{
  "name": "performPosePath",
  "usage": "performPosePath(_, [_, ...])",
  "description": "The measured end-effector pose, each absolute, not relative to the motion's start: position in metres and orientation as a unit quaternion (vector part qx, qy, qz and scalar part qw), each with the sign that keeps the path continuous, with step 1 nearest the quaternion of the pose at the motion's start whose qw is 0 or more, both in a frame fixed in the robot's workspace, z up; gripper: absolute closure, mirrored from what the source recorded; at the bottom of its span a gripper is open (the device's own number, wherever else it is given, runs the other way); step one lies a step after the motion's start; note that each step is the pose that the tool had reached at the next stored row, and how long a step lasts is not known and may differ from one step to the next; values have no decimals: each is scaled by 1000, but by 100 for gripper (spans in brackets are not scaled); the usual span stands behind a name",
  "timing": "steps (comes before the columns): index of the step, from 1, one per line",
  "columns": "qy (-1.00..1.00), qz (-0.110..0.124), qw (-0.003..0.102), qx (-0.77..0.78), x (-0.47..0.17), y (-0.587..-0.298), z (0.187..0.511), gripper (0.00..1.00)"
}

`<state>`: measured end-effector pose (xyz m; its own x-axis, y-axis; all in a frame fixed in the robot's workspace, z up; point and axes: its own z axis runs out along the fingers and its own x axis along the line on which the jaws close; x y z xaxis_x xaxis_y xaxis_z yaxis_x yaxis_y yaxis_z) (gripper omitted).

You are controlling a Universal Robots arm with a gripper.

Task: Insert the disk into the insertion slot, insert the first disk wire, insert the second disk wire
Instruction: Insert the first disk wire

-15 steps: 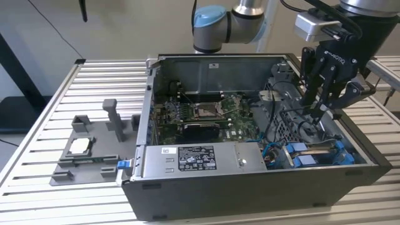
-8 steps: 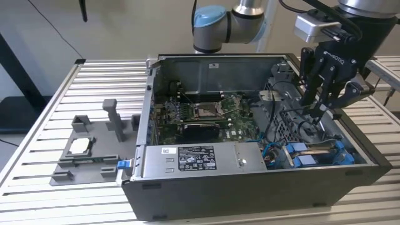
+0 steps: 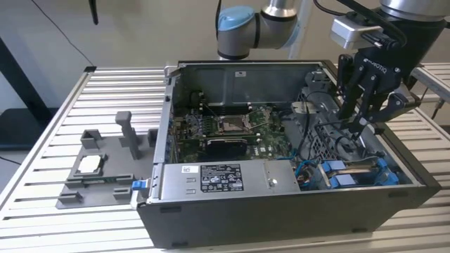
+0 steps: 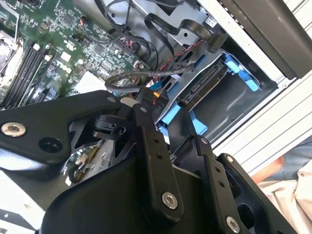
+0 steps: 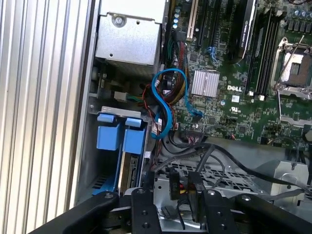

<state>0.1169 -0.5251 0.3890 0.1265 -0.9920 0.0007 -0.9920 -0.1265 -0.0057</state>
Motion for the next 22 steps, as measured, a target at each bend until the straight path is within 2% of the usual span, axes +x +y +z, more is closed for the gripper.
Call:
performPosePath(3, [661, -2, 2, -750, 117, -525, 389, 59])
performPosePath(5, [661, -2, 2, -750, 117, -525, 389, 68])
performPosePath(6, [661, -2, 2, -750, 117, -525, 389, 68])
performPosePath(8, [661, -2, 2, -750, 117, -525, 389, 80])
performPosePath(9, [661, -2, 2, -750, 117, -525, 389, 81])
performPosePath(22, [661, -2, 2, -750, 117, -525, 388, 81])
